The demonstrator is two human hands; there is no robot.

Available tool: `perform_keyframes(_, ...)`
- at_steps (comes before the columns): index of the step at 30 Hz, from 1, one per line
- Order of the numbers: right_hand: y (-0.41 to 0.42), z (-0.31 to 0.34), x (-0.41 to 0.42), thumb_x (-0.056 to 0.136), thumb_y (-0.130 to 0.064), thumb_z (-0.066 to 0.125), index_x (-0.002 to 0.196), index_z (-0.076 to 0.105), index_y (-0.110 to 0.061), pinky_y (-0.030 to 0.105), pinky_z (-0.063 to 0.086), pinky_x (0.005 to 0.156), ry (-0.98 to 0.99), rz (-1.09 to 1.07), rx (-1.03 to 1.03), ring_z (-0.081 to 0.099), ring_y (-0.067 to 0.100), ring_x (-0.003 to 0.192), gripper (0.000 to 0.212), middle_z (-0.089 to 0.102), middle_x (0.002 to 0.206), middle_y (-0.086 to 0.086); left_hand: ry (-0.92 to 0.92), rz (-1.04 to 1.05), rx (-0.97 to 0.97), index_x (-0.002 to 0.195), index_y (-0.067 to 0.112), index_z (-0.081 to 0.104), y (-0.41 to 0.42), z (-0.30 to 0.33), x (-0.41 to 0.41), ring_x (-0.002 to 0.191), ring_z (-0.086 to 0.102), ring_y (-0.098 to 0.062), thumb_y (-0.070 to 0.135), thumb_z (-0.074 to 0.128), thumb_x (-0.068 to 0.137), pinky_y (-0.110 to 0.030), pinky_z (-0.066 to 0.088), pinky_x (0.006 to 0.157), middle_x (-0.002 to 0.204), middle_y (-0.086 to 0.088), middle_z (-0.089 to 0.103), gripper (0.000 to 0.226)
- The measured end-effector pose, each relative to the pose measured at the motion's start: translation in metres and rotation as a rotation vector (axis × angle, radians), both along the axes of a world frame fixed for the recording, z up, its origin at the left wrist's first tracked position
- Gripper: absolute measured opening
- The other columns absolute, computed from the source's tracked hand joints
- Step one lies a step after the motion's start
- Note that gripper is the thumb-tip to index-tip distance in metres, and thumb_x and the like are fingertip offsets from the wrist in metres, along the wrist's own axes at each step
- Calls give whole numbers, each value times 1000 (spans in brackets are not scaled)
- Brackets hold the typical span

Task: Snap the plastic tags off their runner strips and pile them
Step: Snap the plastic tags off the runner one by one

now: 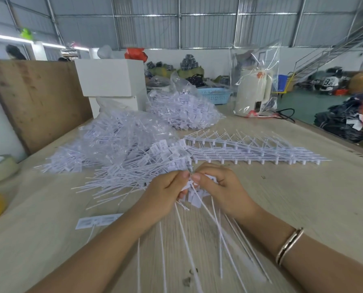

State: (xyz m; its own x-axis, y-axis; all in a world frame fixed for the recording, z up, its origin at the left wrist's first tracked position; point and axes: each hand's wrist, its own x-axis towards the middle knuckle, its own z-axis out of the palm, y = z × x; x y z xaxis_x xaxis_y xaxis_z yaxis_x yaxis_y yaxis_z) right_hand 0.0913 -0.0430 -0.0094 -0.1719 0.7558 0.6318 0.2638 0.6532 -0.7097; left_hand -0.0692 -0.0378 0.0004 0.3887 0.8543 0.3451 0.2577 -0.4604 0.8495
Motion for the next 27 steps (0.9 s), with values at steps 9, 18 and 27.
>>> perform_keyframes(9, -1, 2, 5, 86, -21, 56, 68, 70, -22, 29, 49, 75, 208, 225, -288, 61, 23, 73, 23, 65, 72, 7, -89, -87, -91, 68, 24, 56, -5, 2, 3, 52, 45, 4, 31, 38, 97, -7, 36, 56, 51, 17, 50, 35)
perform_keyframes(18, 1, 6, 22, 86, -30, 56, 71, 73, -23, 35, 52, 83, 272, 230, -358, 67, 25, 94, 23, 73, 96, 6, -137, -27, -157, 65, 31, 68, -1, 9, -9, 63, 56, 2, 49, 34, 91, -9, 43, 56, 65, 14, 63, 47)
perform_keyframes(27, 20, -4, 39, 85, -26, 68, 92, 70, -9, 28, 35, 90, -583, -256, -130, 54, 13, 92, 19, 63, 94, -2, 480, 138, 356, 69, 28, 42, 5, -1, -16, 42, 38, -7, 43, 41, 95, -29, 35, 51, 45, 7, 42, 30)
